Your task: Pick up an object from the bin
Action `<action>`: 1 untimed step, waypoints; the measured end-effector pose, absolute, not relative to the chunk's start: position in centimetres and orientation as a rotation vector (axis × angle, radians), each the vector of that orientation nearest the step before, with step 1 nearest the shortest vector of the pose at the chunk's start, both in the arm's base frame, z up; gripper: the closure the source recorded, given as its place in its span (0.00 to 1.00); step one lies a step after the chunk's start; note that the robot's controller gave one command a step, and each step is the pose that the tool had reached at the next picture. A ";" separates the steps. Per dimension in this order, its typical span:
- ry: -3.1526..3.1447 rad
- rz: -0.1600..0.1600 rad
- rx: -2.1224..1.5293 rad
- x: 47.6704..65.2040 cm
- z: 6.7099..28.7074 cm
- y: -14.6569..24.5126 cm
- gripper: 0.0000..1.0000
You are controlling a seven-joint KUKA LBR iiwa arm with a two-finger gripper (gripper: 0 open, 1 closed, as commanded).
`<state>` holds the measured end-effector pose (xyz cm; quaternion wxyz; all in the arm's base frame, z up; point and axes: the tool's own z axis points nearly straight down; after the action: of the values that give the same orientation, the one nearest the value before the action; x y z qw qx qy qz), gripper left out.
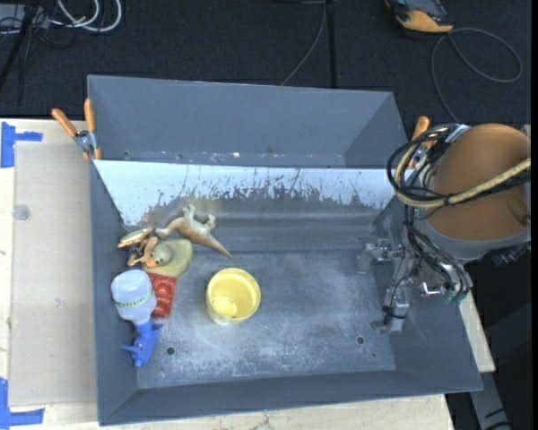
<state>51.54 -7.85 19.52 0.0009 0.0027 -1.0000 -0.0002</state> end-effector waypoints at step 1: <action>-3.140 -0.001 0.009 51.5 19.5 -7.9 0.00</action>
Offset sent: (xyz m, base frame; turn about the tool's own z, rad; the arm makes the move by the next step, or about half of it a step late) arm 0.0282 0.0537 -0.1252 -0.4263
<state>51.54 -7.86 19.52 0.0009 0.0029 -1.0000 -0.0002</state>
